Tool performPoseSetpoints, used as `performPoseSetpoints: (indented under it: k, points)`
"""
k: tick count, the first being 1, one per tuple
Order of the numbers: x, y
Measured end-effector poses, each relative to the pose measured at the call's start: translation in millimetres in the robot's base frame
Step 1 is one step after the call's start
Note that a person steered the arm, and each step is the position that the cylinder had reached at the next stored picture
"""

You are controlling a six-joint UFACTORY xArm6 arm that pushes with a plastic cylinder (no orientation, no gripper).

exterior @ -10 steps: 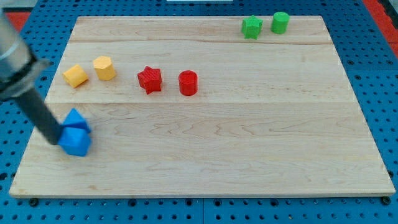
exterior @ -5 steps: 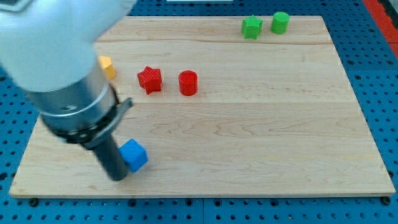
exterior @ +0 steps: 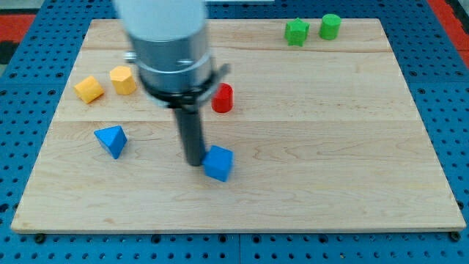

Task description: Push blue cube to the bottom right of the board

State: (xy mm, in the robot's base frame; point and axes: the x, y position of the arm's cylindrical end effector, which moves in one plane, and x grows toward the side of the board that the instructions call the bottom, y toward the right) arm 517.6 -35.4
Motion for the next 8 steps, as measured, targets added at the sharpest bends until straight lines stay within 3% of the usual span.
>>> performPoseSetpoints:
  k: [1, 4, 7, 8]
  points:
    - [2.4, 47.8]
    - [58.7, 89.5]
    - [16.4, 136.9]
    - [16.3, 197.6]
